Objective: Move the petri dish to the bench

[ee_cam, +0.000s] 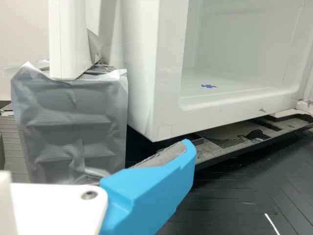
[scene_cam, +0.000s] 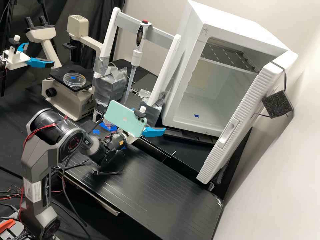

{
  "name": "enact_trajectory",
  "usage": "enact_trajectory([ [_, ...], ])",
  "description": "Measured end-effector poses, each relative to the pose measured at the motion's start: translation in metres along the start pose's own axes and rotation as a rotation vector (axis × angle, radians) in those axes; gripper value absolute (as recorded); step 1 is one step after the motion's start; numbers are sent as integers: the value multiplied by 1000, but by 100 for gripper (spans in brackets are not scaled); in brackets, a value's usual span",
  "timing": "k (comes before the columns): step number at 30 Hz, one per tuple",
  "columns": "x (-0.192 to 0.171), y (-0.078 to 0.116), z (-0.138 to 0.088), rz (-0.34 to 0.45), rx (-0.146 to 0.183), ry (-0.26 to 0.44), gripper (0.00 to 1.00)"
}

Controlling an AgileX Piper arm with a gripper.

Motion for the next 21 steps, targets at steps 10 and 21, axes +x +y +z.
enact_trajectory([
  [10,-5,0,1,3,-1,4,100],
  [21,-74,1,-48,15,19,303,100],
])
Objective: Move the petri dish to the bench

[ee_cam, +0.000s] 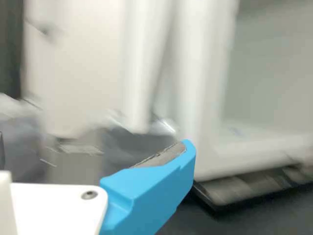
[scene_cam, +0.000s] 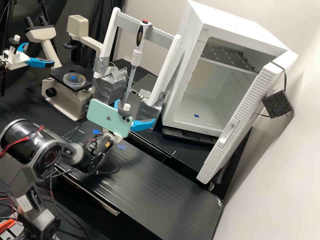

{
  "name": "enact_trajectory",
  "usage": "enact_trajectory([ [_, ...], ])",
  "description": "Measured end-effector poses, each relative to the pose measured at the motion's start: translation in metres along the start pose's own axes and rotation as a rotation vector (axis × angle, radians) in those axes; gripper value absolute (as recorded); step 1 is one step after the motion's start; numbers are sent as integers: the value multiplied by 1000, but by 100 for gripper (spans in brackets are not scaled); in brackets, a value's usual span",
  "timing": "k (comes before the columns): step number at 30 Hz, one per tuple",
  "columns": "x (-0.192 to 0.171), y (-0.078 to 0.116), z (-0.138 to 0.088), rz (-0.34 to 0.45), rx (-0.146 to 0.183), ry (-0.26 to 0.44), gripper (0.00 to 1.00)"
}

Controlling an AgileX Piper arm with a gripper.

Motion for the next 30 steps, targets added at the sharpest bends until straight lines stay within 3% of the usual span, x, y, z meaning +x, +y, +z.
enact_trajectory([
  [2,-6,-7,-21,-30,7,90,100],
  [5,-11,-20,-47,-85,-14,202,100],
  [11,-15,-48,-85,-218,-62,344,100],
  [16,-9,-55,-102,-237,-80,381,100],
  [21,-8,-56,-107,-230,-56,377,100],
  [30,-9,-61,-115,-266,-68,392,100],
])
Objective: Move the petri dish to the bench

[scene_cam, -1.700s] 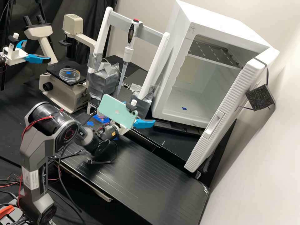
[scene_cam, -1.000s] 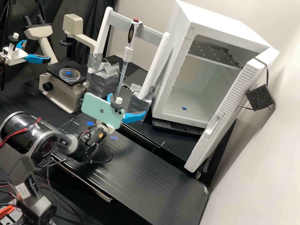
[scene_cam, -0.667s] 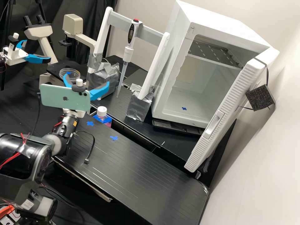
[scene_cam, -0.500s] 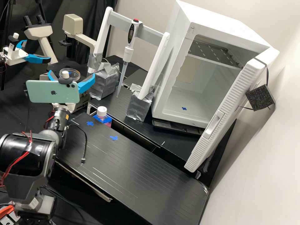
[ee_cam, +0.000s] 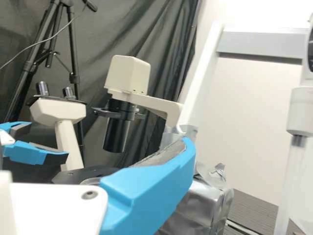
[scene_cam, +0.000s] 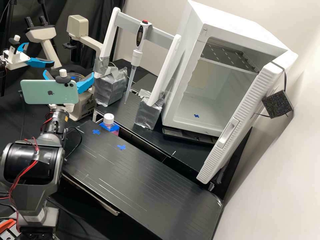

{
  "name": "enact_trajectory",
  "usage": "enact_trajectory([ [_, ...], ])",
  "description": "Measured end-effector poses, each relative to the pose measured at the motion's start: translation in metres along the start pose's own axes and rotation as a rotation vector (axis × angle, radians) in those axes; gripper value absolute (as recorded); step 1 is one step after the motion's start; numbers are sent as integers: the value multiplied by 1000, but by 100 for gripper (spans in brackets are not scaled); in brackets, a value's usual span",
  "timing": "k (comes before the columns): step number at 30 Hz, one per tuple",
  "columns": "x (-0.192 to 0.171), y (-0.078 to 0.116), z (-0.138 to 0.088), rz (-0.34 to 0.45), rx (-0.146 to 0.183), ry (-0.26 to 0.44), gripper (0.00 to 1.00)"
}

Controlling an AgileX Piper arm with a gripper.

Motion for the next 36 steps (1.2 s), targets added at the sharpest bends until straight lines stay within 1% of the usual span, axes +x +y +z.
enact_trajectory([
  [3,1,-1,-2,-8,3,6,100],
  [4,2,-1,-4,-10,-3,13,100],
  [5,2,-1,-5,-10,-3,15,100],
  [10,-1,4,-10,-2,-6,32,100],
  [15,3,9,-20,10,-6,73,100],
  [19,9,8,-29,-17,-20,112,100],
  [23,26,1,-34,-53,-28,136,100],
  [28,55,-18,-31,-119,-38,120,100],
  [30,67,-25,-28,-146,-29,103,100],
  [32,78,-32,-24,-171,-31,86,100],
  [33,83,-35,-21,-184,-27,76,100],
  [36,102,-42,-7,-209,0,24,100],
])
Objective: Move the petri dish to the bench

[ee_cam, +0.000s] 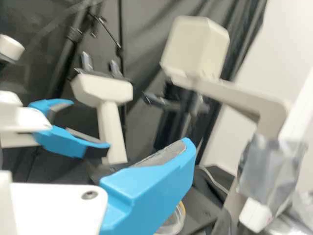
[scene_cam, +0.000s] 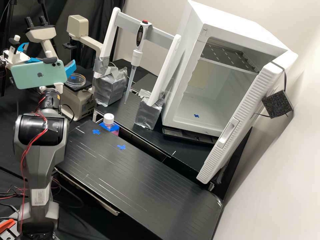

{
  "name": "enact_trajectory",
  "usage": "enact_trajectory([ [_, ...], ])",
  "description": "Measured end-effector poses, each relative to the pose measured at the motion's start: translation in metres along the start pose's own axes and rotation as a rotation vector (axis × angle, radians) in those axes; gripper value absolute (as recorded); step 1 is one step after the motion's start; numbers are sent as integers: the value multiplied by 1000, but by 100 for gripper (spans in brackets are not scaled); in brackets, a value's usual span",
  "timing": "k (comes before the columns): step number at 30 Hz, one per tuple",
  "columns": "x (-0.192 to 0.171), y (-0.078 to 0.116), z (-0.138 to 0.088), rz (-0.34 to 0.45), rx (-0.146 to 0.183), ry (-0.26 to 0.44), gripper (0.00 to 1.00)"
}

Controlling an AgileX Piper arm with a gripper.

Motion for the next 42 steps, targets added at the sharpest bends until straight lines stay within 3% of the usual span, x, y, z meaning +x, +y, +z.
enact_trajectory([
  [7,30,0,29,-29,87,-88,100],
  [12,46,0,43,-50,115,-106,100],
  [42,87,-20,77,-145,130,-211,100],
])
